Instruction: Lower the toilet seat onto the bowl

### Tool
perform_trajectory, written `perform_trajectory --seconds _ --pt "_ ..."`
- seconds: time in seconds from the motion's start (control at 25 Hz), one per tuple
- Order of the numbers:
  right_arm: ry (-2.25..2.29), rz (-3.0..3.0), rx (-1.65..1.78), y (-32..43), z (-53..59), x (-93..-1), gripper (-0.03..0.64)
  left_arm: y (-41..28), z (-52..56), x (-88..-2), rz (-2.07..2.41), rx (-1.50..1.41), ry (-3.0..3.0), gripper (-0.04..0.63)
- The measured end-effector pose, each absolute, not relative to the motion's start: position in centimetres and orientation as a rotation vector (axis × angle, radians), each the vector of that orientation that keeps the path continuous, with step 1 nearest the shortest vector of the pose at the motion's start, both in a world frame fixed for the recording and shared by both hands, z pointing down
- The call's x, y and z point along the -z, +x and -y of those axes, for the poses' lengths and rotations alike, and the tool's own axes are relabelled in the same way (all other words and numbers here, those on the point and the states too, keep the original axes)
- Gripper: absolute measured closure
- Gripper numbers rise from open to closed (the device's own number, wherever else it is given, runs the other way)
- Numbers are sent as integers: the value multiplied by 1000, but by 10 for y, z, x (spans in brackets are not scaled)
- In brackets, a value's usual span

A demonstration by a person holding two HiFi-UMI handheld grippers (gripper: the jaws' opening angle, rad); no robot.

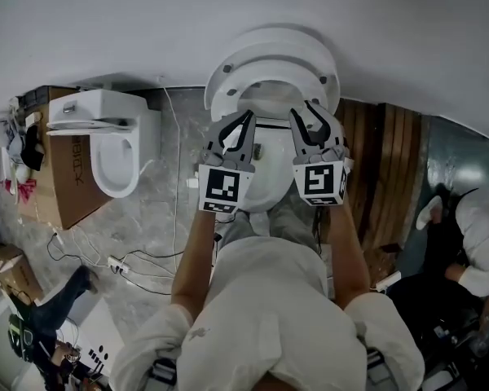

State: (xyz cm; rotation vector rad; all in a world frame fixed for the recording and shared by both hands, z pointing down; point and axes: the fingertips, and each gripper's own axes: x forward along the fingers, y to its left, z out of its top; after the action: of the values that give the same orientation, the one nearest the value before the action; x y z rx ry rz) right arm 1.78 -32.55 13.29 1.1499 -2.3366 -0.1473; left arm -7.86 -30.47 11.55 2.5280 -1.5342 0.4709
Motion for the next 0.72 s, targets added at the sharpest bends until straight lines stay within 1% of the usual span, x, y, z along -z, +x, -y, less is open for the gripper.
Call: perform_trajectory --seconds 0.36,0.6,0.72 --pt "1054 2340 168 20 361 -155 440 -67 331 -131 1575 -489 2472 578" --pt "971 2314 190 19 379 -175 373 -60 339 -138 1592 -494 2442 571" --pt "937 2296 204 16 388 -184 325 -59 341 -139 1600 -496 2431 568"
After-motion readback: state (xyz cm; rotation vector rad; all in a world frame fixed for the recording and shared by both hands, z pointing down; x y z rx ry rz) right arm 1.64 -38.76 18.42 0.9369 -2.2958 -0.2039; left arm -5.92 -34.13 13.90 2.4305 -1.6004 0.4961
